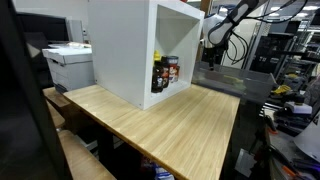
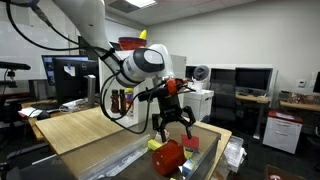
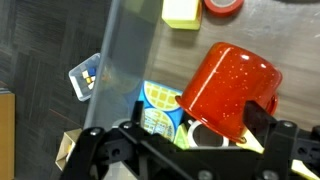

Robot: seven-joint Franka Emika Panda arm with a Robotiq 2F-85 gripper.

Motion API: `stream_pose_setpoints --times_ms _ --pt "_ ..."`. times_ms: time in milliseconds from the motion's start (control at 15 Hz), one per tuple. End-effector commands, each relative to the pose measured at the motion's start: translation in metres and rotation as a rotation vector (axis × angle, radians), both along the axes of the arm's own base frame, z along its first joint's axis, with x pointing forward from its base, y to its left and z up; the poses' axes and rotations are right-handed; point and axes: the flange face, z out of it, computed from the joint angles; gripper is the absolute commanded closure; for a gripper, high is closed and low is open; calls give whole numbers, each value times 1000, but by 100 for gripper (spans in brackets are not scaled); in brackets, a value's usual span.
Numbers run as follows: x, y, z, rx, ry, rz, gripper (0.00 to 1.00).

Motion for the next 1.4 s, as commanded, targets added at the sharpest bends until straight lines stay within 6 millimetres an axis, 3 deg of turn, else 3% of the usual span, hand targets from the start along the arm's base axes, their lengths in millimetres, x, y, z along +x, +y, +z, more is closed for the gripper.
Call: stream_pose_setpoints --times_ms 0,400,533,800,867,1000,1133,1333 --pt "10 7 -11 77 32 21 0" --pt "19 24 -28 225 57 42 0" --pt "19 24 -29 249 67 41 5" --pt "18 20 -32 275 102 41 0" --pt "17 19 -33 282 110 43 25" --pt "17 17 -34 284 120 44 28" --pt "17 15 -34 286 130 45 39" --pt "16 11 -34 287 140 39 65"
